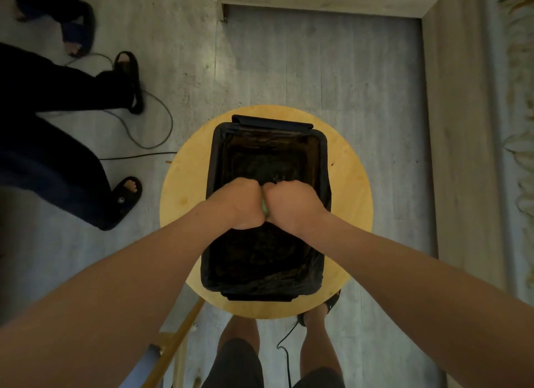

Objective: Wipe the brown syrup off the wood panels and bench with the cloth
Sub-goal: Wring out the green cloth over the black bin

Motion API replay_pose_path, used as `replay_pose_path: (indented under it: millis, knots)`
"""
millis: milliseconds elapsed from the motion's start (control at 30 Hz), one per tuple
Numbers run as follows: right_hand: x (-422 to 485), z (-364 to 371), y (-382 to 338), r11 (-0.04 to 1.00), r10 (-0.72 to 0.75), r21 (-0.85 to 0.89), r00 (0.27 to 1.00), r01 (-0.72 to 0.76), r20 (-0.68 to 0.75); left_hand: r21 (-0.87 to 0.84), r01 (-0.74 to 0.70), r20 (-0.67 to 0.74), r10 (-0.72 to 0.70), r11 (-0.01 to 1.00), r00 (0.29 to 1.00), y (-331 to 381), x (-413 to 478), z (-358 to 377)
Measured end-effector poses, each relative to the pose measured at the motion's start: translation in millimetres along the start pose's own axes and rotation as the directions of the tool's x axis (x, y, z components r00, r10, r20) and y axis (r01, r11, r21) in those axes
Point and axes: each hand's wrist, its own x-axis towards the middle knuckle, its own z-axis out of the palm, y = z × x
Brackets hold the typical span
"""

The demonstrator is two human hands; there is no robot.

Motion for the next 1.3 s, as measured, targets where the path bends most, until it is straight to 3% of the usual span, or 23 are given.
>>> replay_pose_path:
  millis: [67, 167, 233, 300, 433, 500, 600, 700, 767, 833, 900, 1000, 1100, 1200, 1300]
  knots:
    - [-2, 6, 0, 0.995, -0.015, -0.099, 0.997, 0.008, -0.07, -0.01, 0.003, 0.092, -0.002, 1.0, 0.996, 4, 3, -7]
    - [-4, 11, 2, 0.984, -0.015, -0.176, 0.985, -0.016, -0.173, -0.18, 0.062, 0.152, -0.034, 0.982, 0.988, 6, 4, -10]
    - [-2, 4, 6, 0.997, 0.023, -0.079, 0.998, -0.027, -0.051, -0.352, 0.086, 0.108, -0.051, 0.932, 0.993, 3, 0, -4]
    - [2, -9, 12, 0.985, 0.067, 0.142, 0.978, -0.097, 0.199, -0.456, 0.056, 0.032, -0.047, 0.888, 0.998, 0, -9, -1]
    - [9, -33, 29, 0.86, 0.126, 0.355, 0.828, -0.366, 0.546, -0.485, -0.157, -0.193, 0.07, 0.86, 0.979, -5, -36, -6]
    - [10, -45, 33, 0.729, 0.14, 0.427, 0.727, -0.535, 0.672, -0.493, -0.261, -0.279, 0.133, 0.83, 0.951, -4, -47, -5]
    - [11, -57, 36, 0.579, 0.029, 0.448, 0.567, -0.681, 0.823, -0.313, -0.363, -0.372, 0.239, 0.877, 0.897, 1, -48, 1]
    - [10, -60, 34, 0.582, -0.114, 0.408, 0.426, -0.703, 0.897, -0.137, -0.391, -0.428, 0.302, 0.91, 0.852, 8, -44, 0]
    - [8, -60, 29, 0.602, -0.149, 0.397, 0.39, -0.693, 0.909, -0.09, -0.337, -0.393, 0.277, 0.937, 0.877, 14, -41, -2]
    - [6, -58, 23, 0.628, -0.103, 0.4, 0.438, -0.668, 0.893, -0.007, -0.198, -0.334, 0.184, 0.98, 0.925, 19, -38, -6]
    - [4, -54, 15, 0.694, 0.01, 0.404, 0.569, -0.596, 0.822, 0.135, -0.075, -0.308, 0.113, 0.988, 0.945, 19, -34, -10]
    - [0, -43, 0, 0.826, 0.104, 0.391, 0.793, -0.405, 0.601, 0.249, 0.025, -0.315, 0.057, 0.968, 0.948, 14, -35, -17]
    - [-6, -33, -11, 0.927, 0.149, 0.281, 0.931, -0.249, 0.334, 0.204, 0.004, -0.264, 0.051, 0.979, 0.963, 10, -32, -19]
    - [-9, -26, -10, 0.996, 0.083, 0.04, 0.994, -0.086, 0.066, 0.095, 0.047, -0.223, -0.024, 0.994, 0.975, 11, -28, -20]
    - [-9, -14, -8, 0.992, -0.025, -0.124, 0.994, 0.011, -0.107, -0.021, 0.085, -0.133, -0.087, 0.996, 0.987, 11, -26, -17]
